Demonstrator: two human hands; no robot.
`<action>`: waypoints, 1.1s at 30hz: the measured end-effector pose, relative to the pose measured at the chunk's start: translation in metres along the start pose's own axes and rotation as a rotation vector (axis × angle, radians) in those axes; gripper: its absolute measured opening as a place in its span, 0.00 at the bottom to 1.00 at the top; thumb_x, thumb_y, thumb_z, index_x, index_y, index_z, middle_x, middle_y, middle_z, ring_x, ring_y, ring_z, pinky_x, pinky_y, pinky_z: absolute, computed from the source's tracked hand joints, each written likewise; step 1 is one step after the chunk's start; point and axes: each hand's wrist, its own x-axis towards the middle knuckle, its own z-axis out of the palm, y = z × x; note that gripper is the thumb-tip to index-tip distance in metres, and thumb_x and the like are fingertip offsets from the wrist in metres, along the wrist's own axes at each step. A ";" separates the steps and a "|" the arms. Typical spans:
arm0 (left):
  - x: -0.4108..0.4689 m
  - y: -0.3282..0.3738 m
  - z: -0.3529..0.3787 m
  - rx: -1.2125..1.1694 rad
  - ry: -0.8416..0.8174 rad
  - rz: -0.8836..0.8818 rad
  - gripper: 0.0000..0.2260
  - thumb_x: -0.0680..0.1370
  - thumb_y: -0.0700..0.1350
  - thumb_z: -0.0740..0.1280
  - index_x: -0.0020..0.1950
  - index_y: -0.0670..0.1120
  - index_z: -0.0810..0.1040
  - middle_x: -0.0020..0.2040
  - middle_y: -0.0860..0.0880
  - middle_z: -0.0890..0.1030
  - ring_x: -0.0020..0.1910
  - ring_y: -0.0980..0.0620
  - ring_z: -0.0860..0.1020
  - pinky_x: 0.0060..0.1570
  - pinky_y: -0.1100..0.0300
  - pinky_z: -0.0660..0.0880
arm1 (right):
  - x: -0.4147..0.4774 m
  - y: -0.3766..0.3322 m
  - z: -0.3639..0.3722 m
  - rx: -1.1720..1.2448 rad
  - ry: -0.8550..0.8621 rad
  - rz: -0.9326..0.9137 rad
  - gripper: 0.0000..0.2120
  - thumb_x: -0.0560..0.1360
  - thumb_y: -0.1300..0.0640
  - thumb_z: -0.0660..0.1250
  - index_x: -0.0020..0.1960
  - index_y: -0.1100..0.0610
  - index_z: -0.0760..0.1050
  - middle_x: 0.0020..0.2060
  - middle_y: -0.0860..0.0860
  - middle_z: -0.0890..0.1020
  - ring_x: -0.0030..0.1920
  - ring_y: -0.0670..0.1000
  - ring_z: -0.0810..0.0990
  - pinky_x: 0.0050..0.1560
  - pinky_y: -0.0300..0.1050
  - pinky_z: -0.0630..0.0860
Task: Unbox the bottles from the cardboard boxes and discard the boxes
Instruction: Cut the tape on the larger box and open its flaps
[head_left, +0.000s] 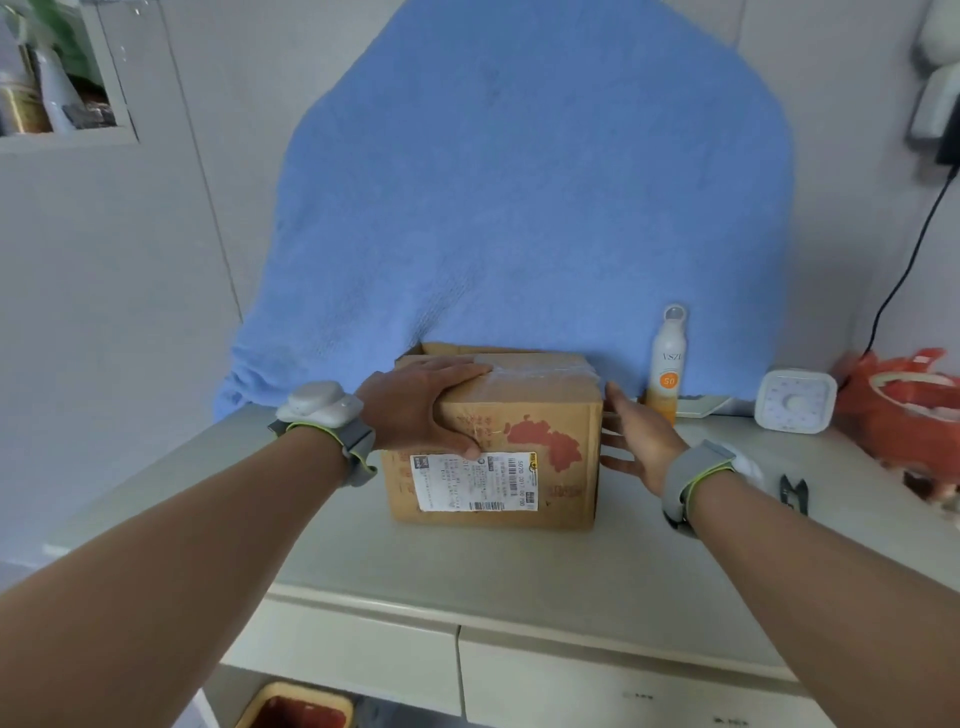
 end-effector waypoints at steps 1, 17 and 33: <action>0.005 0.006 0.002 0.012 0.009 -0.002 0.49 0.59 0.76 0.69 0.75 0.67 0.53 0.76 0.64 0.60 0.75 0.54 0.60 0.68 0.43 0.65 | 0.000 0.000 -0.002 -0.001 0.002 0.005 0.24 0.79 0.37 0.57 0.61 0.54 0.77 0.56 0.51 0.82 0.57 0.52 0.80 0.62 0.54 0.76; 0.062 0.102 0.022 0.059 0.005 0.021 0.48 0.64 0.72 0.70 0.79 0.61 0.53 0.79 0.56 0.58 0.78 0.50 0.57 0.70 0.42 0.61 | -0.026 0.045 -0.127 -1.144 0.697 0.150 0.26 0.74 0.44 0.68 0.63 0.61 0.68 0.62 0.59 0.71 0.64 0.60 0.70 0.63 0.51 0.68; 0.069 0.112 0.027 0.100 0.011 0.025 0.49 0.63 0.74 0.68 0.78 0.62 0.51 0.79 0.58 0.56 0.78 0.50 0.56 0.68 0.36 0.64 | -0.020 0.036 -0.141 -0.703 0.623 -0.015 0.12 0.80 0.56 0.61 0.58 0.62 0.73 0.55 0.62 0.80 0.56 0.61 0.80 0.59 0.53 0.76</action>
